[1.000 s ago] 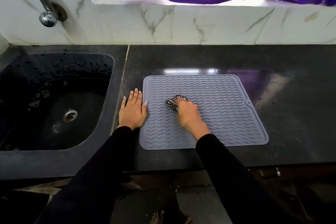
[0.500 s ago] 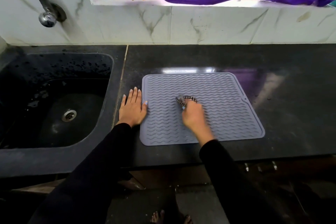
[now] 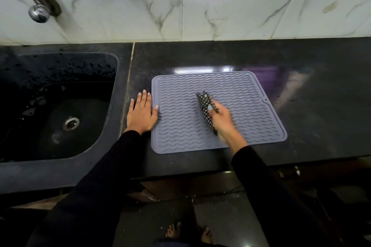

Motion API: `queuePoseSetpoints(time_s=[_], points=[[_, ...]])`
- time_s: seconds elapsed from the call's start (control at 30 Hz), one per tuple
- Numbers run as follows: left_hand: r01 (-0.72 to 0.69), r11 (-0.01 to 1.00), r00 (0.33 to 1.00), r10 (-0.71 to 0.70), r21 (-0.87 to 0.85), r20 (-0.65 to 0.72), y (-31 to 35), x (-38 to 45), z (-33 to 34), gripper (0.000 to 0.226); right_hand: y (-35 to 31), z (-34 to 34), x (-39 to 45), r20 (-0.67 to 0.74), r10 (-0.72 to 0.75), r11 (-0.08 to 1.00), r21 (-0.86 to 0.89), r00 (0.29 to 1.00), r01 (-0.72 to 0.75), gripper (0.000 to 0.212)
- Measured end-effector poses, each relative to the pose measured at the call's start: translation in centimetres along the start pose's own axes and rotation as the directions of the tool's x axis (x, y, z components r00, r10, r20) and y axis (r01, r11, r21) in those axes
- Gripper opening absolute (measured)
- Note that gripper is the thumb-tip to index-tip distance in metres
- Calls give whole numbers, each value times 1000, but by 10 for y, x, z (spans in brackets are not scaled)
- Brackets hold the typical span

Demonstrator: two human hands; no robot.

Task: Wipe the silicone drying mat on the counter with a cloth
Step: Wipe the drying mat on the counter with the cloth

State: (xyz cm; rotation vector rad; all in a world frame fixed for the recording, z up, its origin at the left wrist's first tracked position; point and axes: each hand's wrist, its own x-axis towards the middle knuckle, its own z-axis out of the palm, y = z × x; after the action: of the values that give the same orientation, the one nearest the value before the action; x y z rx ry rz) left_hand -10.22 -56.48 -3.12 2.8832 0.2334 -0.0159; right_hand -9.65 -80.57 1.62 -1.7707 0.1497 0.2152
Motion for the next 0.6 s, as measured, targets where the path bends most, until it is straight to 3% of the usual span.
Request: queuePoseSetpoints(time_s=[0.03, 0.1, 0.13, 0.2, 0.3, 0.4, 0.6], points=[[0, 1000, 1000, 0, -5, 3, 0, -1, -1, 59, -5, -8, 5, -8, 83, 982, 171, 997, -80, 37], [-7, 1000, 1000, 7, -5, -6, -1, -3, -1, 59, -13, -18, 11, -130, 136, 970, 221, 982, -105, 34], [-9, 1000, 1000, 9, -2, -12, -1, -4, 0, 59, -16, -19, 10, -216, 92, 988, 144, 972, -62, 35], [-11, 1000, 1000, 11, 4, -25, 0, -5, 0, 58, -21, -19, -1, -308, -123, 982, -172, 943, 72, 42], [-7, 1000, 999, 8, 8, -40, 1, -6, 1, 57, -6, -2, -13, -141, -266, 861, -479, 954, 170, 49], [-7, 1000, 999, 7, 13, -46, 0, -5, 3, 57, 20, 14, -9, 52, -324, 634, -730, 945, 257, 50], [-6, 1000, 997, 7, 9, -73, -1, -3, 6, 56, 27, 12, 1, 12, -334, 644, -727, 942, 238, 52]])
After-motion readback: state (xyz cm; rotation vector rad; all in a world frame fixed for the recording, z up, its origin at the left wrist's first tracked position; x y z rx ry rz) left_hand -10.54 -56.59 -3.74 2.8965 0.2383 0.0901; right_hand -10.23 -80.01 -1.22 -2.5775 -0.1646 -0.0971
